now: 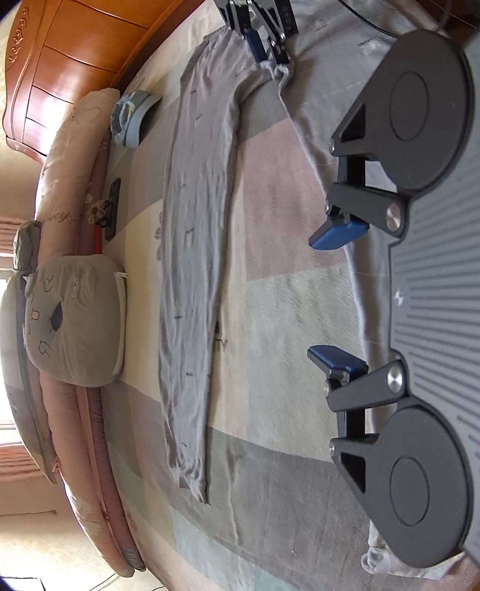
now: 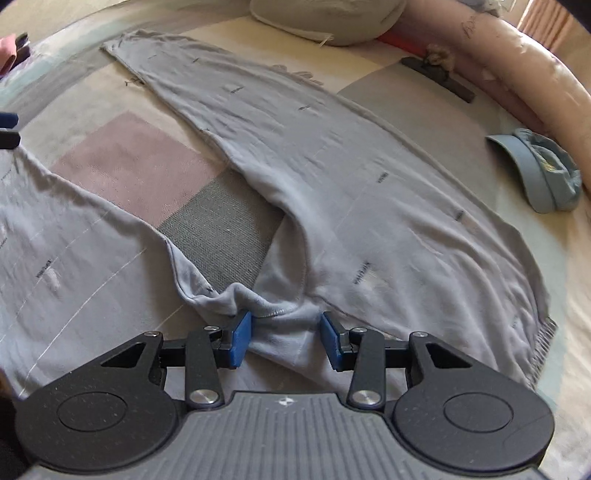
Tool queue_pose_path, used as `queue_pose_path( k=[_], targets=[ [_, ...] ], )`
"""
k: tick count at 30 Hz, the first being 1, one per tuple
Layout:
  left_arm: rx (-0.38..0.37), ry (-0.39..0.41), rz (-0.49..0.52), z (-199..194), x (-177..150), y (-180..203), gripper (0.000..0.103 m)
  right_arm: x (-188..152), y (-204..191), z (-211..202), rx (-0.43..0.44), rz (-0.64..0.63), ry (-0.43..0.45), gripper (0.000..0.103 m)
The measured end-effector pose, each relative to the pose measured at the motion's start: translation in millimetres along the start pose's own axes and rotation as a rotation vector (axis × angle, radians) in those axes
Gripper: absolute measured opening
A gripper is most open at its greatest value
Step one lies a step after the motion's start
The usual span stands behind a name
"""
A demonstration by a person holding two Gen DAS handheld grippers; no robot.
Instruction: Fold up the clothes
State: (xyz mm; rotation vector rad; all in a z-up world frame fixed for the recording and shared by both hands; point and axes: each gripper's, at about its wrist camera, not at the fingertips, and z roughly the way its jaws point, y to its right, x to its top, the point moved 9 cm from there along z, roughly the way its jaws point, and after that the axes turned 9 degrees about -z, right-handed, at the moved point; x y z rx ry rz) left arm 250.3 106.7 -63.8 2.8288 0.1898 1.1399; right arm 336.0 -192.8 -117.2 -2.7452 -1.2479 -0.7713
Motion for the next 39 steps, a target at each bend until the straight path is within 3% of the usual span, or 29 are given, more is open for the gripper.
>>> queue_pose_path(
  k=[4, 7, 10, 16, 21, 22, 24, 29, 32, 36, 39],
  targets=[
    [-0.011, 0.000, -0.009, 1.9, 3.8, 10.3, 0.059, 9.2, 10.7, -3.4, 0.035, 0.108, 0.050, 0.047],
    [-0.033, 0.001, -0.010, 1.4, 4.4, 18.0, 0.059, 16.9, 13.4, -24.1, 0.036, 0.105, 0.116, 0.045],
    [-0.043, -0.010, -0.010, 5.0, 2.7, 24.7, 0.059, 26.8, 16.7, -26.6, 0.038, 0.109, 0.141, 0.013],
    [-0.055, -0.008, 0.000, 3.8, 2.9, 34.3, 0.059, 37.3, 9.1, 13.3, 0.024, 0.077, 0.057, 0.013],
    [-0.047, -0.017, -0.011, 2.4, -0.9, 30.6, 0.059, 40.7, 2.2, 20.2, 0.038, 0.074, 0.029, 0.017],
    [-0.044, -0.018, -0.015, 2.9, -1.3, 29.5, 0.059, 40.7, 2.4, 20.6, 0.029, 0.070, 0.031, 0.016],
    [-0.041, -0.021, -0.022, 3.8, -1.8, 27.7, 0.059, 42.1, 5.7, 20.7, 0.010, 0.077, 0.044, 0.005],
    [-0.052, -0.016, -0.014, 5.0, 0.2, 28.9, 0.059, 49.4, 27.4, 24.3, 0.024, 0.211, 0.107, 0.004],
    [-0.064, -0.016, -0.009, 5.4, 1.5, 29.9, 0.059, 48.2, 34.3, 19.3, 0.091, 0.296, 0.140, 0.006],
    [-0.075, -0.022, -0.009, 8.3, 1.3, 29.7, 0.060, 37.9, 26.9, -12.7, 0.084, 0.259, 0.137, 0.011],
    [-0.086, -0.028, -0.013, 11.4, 2.1, 31.2, 0.060, 23.5, 11.1, -30.6, 0.124, 0.227, 0.084, 0.012]
  ],
)
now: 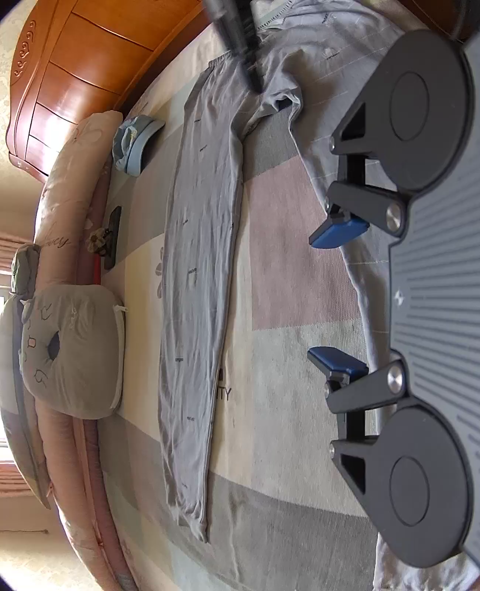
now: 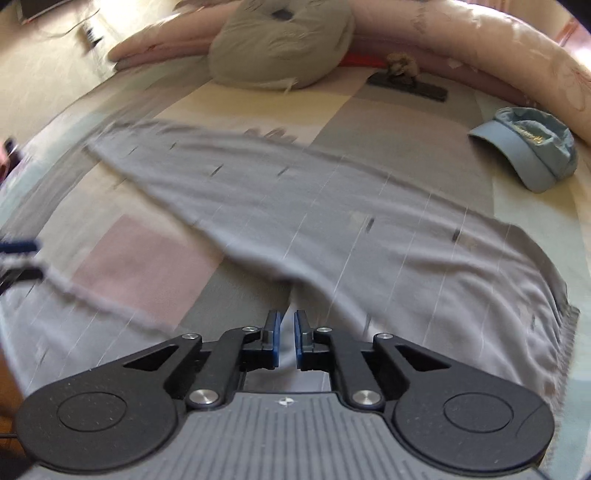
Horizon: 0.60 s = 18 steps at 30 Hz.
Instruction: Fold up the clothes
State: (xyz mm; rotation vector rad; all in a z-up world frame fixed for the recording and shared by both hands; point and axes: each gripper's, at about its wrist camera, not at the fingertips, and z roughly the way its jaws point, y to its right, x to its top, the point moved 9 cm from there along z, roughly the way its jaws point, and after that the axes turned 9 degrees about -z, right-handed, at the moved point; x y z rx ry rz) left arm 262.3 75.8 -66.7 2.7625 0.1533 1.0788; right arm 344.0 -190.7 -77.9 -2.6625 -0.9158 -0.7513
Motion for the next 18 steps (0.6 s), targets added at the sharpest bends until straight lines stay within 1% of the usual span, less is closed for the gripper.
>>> queue_pose_path(
  k=[3, 6, 7, 9, 12, 15, 17, 18],
  targets=[
    [-0.014, -0.002, 0.005, 2.7, 1.6, 3.4, 0.060, -18.3, -11.3, 2.3, 0.013, -0.010, -0.064, 0.012],
    [-0.016, 0.003, 0.015, 1.8, 2.9, 7.5, 0.060, -24.4, -12.4, 23.9, 0.012, 0.010, -0.104, 0.012],
    [-0.016, 0.005, 0.017, 1.2, 3.2, 8.8, 0.060, -22.7, -10.7, 30.5, 0.010, 0.019, -0.096, 0.012],
    [-0.015, 0.009, 0.016, -1.2, 2.8, 10.0, 0.060, -11.2, -4.6, 39.8, 0.016, 0.046, -0.053, 0.011],
    [-0.006, 0.007, 0.008, -4.9, -0.1, 8.0, 0.060, 5.8, 7.5, 41.9, 0.024, 0.095, -0.016, 0.011],
    [-0.002, 0.009, -0.007, -8.2, -2.1, 2.8, 0.061, 15.3, 7.0, 29.2, 0.019, 0.070, 0.000, 0.015],
    [0.000, 0.005, -0.021, -7.4, -4.1, -1.3, 0.063, 17.6, 8.6, 21.5, -0.010, 0.064, 0.004, 0.029],
    [0.001, 0.002, -0.023, -6.0, -5.1, -2.3, 0.063, 17.9, 10.2, 20.8, -0.021, 0.066, -0.003, 0.030]
  ],
)
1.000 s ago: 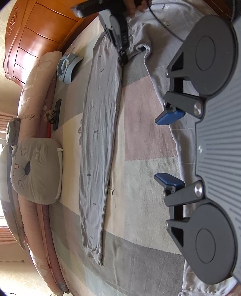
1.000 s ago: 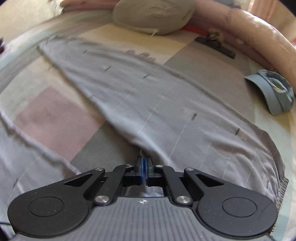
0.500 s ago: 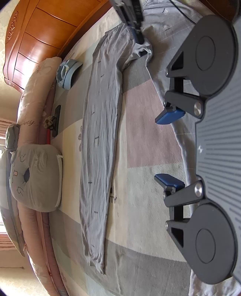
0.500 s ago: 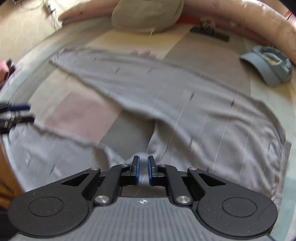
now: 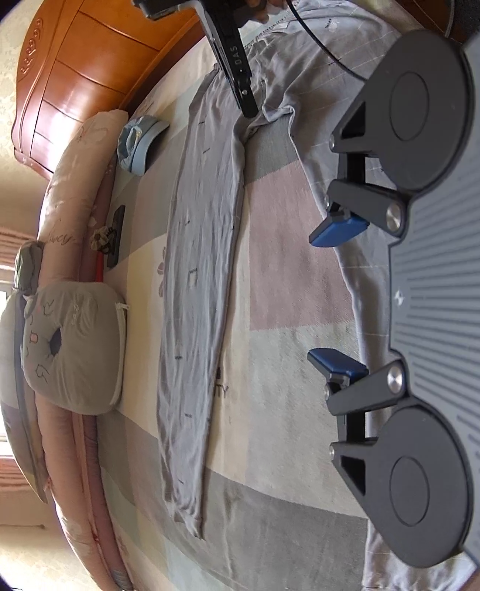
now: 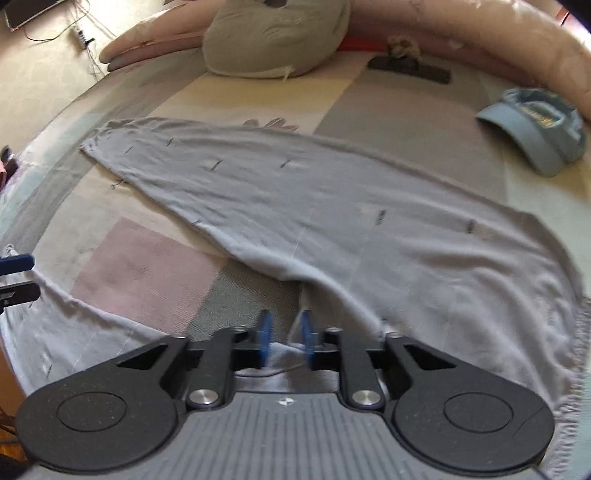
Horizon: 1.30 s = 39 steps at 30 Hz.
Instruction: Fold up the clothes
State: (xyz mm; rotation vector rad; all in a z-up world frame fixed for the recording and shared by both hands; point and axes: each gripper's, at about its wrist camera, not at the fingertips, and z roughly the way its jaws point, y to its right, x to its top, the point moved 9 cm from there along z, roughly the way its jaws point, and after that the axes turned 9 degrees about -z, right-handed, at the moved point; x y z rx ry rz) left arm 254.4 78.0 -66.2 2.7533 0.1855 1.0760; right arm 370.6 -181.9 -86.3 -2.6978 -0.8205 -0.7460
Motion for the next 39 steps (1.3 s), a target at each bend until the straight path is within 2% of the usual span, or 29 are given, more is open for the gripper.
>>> queue_pose_path(
  k=[4, 5, 7, 9, 12, 16, 22, 25, 28, 30, 34, 39],
  targets=[
    [-0.006, -0.005, 0.002, 3.6, -2.3, 3.4, 0.063, -4.3, 2.2, 22.2, -0.032, 0.019, -0.061, 0.029],
    [-0.011, -0.003, 0.005, 3.1, -2.4, 5.3, 0.063, -4.4, 2.6, 26.8, -0.049, 0.012, -0.061, 0.025],
    [-0.025, 0.004, 0.012, -0.2, -2.0, 8.3, 0.063, -3.7, 3.8, 34.3, -0.090, -0.013, -0.053, 0.005],
    [-0.032, 0.006, 0.014, -1.9, -2.3, 9.4, 0.063, 1.3, 8.0, 36.6, -0.119, -0.024, -0.023, 0.005],
    [-0.029, 0.004, 0.006, 0.0, -2.3, 6.8, 0.063, 8.8, 20.8, 34.0, -0.127, 0.041, 0.038, 0.005],
    [-0.037, 0.001, 0.005, 2.1, -2.1, 7.4, 0.063, 7.4, 37.8, 26.3, -0.074, 0.187, 0.085, 0.006],
    [-0.043, 0.000, 0.002, 3.2, -1.6, 4.3, 0.063, -6.3, 14.4, -7.7, -0.043, 0.116, 0.065, 0.011],
    [-0.046, -0.007, -0.004, 6.4, -2.2, 2.0, 0.063, -21.7, -6.4, -16.4, -0.014, 0.063, 0.017, 0.012],
    [-0.052, -0.023, 0.002, 11.1, -4.7, 3.3, 0.063, -36.2, -25.6, -5.6, 0.000, 0.016, -0.038, 0.012],
    [-0.053, -0.030, 0.008, 12.5, -6.4, 5.1, 0.063, -36.4, -27.7, 9.6, -0.041, -0.008, -0.045, 0.012],
    [-0.058, -0.036, 0.019, 9.2, -9.1, 6.8, 0.063, -15.8, -12.6, 26.1, -0.064, 0.042, 0.035, 0.011],
    [-0.046, -0.042, 0.028, 0.9, -11.3, -4.3, 0.064, -7.4, -2.4, 19.0, -0.053, 0.106, 0.053, 0.014]
  ],
)
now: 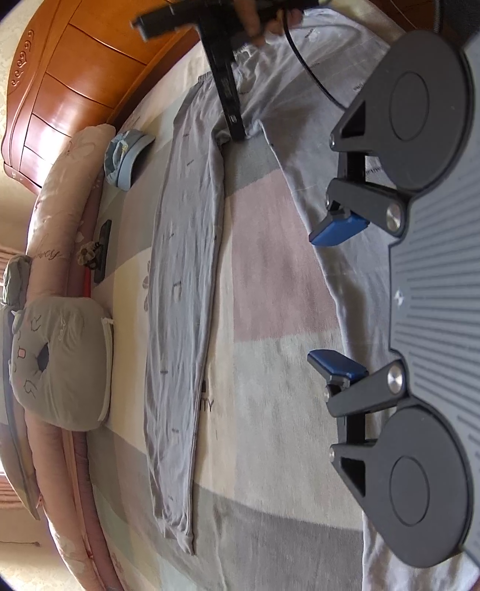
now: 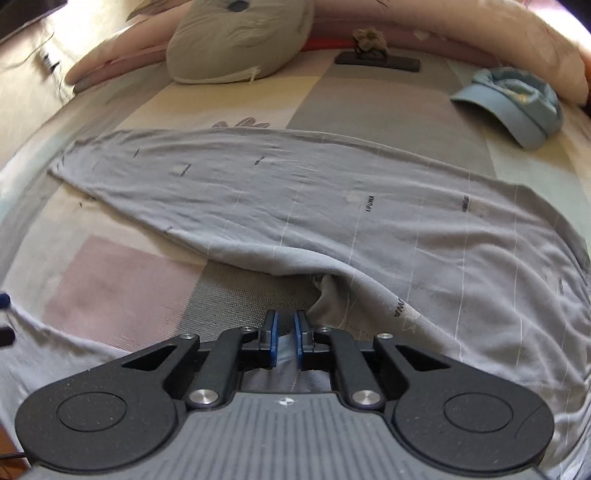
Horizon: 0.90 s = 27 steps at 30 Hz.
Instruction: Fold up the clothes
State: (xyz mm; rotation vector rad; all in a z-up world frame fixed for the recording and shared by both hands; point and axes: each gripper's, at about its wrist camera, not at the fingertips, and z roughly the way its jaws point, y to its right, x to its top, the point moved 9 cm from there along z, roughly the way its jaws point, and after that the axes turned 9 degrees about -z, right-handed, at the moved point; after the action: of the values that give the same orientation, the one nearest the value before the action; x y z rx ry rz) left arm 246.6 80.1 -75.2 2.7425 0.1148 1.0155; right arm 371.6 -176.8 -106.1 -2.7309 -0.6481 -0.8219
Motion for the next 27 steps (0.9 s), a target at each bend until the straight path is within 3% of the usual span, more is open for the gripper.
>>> queue_pose_path(
  k=[4, 6, 11, 12, 13, 15, 17, 22, 27],
  targets=[
    [0.019, -0.031, 0.006, -3.7, -7.0, -18.7, 0.066, -7.1, -18.7, -32.0, 0.006, -0.020, 0.015, 0.035],
    [0.027, -0.053, 0.005, -4.2, -12.3, -29.2, 0.066, -15.1, -29.4, -44.9, 0.011, -0.021, 0.012, 0.038],
    [0.040, -0.123, -0.024, -2.4, -30.1, -60.6, 0.067, -41.0, -59.9, -20.7, 0.060, 0.067, -0.048, 0.039],
    [0.054, -0.136, -0.031, -3.2, -34.3, -68.6, 0.067, -44.1, -68.7, -12.0, 0.078, 0.100, -0.058, 0.042],
    [0.063, -0.146, -0.037, -4.3, -38.2, -75.9, 0.067, -43.2, -81.3, -9.2, 0.115, 0.103, -0.055, 0.052],
    [0.042, -0.138, -0.051, -10.4, -41.6, -85.5, 0.068, -39.5, -107.5, -8.3, 0.208, 0.098, -0.048, 0.052],
    [0.025, -0.135, -0.071, -15.8, -39.9, -92.8, 0.069, -37.1, -123.9, -7.3, 0.239, 0.096, -0.053, 0.051],
    [0.015, -0.086, -0.087, -24.2, -19.0, -101.0, 0.069, -27.2, -123.2, -20.9, 0.189, 0.115, -0.014, 0.051],
    [-0.006, -0.074, -0.065, -17.9, -0.7, -81.8, 0.070, -21.4, -96.5, -39.2, 0.119, 0.148, 0.025, 0.051]
  ],
)
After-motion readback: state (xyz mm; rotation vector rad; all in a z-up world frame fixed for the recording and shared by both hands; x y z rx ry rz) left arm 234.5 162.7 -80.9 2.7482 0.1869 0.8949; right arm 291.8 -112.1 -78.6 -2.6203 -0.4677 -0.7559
